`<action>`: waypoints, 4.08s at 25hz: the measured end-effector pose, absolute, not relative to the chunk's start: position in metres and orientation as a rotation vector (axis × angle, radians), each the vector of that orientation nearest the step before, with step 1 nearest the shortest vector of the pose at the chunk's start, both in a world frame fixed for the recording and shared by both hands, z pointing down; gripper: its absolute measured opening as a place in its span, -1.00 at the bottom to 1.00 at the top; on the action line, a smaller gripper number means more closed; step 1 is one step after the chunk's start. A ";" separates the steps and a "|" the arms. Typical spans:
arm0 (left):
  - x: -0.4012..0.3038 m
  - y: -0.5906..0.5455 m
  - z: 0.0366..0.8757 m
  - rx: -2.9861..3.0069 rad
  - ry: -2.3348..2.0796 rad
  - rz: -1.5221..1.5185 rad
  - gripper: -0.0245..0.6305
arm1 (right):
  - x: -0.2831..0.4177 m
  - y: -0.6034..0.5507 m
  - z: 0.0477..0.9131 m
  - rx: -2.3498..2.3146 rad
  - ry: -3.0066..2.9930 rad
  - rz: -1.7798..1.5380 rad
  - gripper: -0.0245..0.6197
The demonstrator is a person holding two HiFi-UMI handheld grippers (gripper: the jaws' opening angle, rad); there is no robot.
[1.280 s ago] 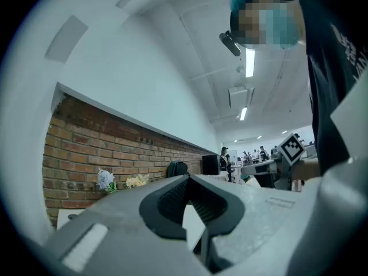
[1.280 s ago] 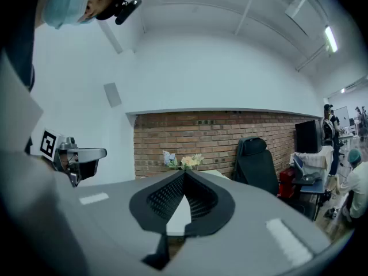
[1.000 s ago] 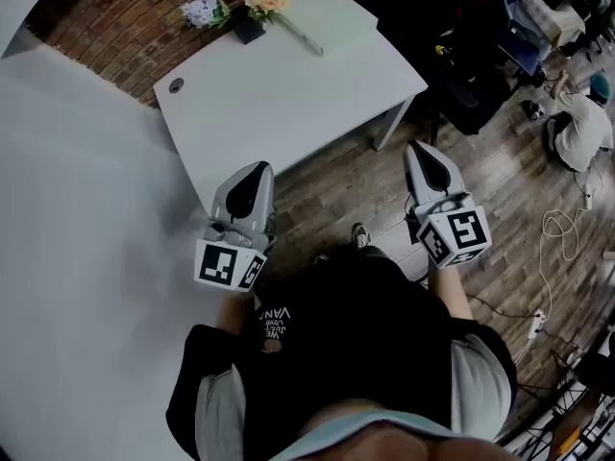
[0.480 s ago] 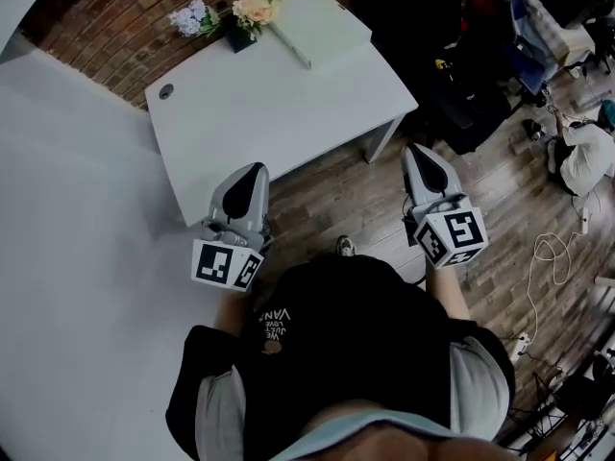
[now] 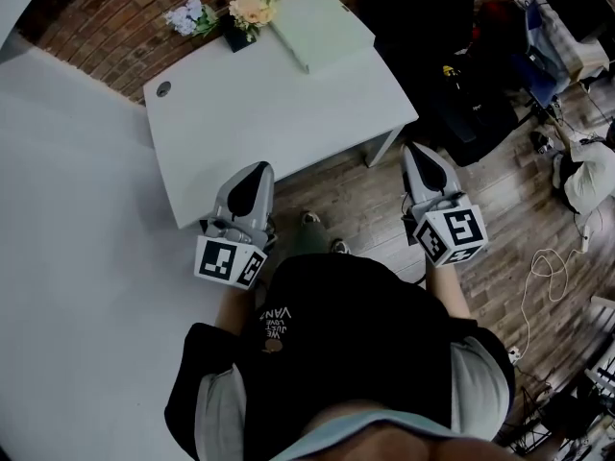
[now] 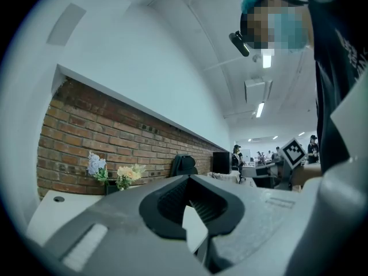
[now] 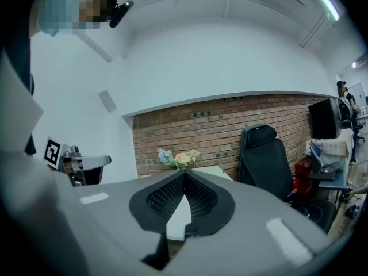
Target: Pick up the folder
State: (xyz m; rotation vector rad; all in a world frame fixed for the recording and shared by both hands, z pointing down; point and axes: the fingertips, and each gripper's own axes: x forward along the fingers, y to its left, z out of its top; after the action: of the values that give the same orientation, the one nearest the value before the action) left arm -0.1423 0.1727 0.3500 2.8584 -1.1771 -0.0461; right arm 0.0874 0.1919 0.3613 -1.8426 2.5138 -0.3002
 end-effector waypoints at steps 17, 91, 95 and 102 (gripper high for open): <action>-0.139 0.051 0.356 2.920 -1.017 0.007 -0.93 | 0.082 0.087 0.349 -1.942 2.421 -0.268 -0.93; -0.045 -0.167 0.467 2.429 -1.583 0.190 -0.93 | 0.185 -0.245 0.459 -1.524 2.953 -0.446 -0.93; -0.048 -0.178 0.489 2.392 -1.596 0.215 -0.93 | 0.183 -0.256 0.487 -1.503 2.972 -0.541 -0.93; -0.058 -0.197 0.518 2.283 -1.608 0.242 -0.92 | 0.179 -0.272 0.516 -1.465 2.990 -0.652 -0.92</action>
State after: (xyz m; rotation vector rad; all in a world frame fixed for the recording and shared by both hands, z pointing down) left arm -0.0576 -0.1974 0.5181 2.2833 -1.6083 0.2421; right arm 0.1795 -0.2723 0.5155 -1.4654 2.9904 -0.6525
